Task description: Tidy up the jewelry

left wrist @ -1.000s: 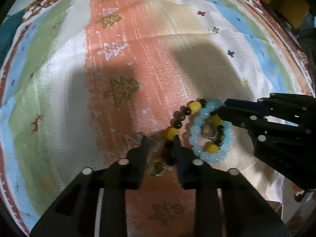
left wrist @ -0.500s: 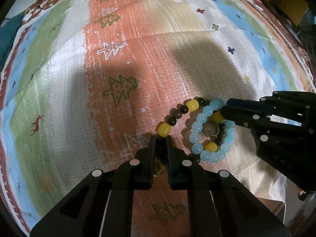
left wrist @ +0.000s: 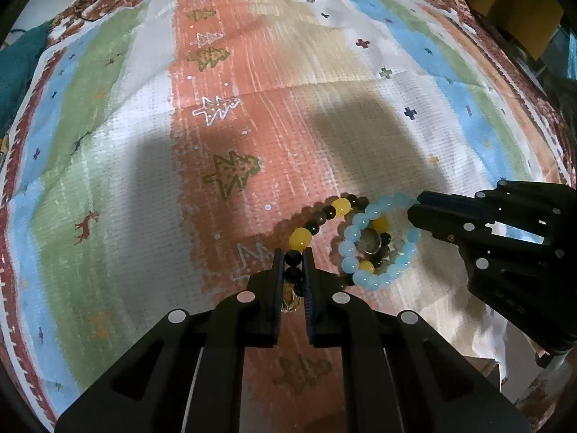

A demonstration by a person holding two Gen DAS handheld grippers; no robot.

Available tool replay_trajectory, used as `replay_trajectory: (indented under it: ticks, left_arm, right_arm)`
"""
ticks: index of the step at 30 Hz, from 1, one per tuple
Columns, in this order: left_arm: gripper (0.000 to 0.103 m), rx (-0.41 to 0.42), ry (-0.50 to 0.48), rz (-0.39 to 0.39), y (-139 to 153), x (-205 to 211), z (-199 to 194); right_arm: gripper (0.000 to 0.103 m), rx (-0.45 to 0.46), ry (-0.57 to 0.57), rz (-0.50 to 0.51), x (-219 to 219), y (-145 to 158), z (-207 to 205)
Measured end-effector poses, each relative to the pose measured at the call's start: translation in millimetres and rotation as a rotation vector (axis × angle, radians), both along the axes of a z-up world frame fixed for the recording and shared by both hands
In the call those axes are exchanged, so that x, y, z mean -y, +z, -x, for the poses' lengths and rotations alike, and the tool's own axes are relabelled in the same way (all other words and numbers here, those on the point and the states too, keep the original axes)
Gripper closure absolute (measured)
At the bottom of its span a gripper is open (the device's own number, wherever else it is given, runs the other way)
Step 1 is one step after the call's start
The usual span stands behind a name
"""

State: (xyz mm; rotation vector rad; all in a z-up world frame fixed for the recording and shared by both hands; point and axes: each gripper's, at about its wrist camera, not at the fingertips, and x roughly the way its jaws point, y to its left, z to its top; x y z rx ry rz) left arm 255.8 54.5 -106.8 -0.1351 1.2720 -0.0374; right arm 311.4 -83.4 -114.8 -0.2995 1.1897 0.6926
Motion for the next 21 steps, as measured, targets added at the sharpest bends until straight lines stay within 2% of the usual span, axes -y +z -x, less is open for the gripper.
replay_trajectory:
  ticks: [21]
  left_arm:
    - [0.094, 0.134, 0.018, 0.067, 55, -3, 24]
  right_arm:
    - [0.092, 0.05, 0.006, -0.049, 11, 30, 23]
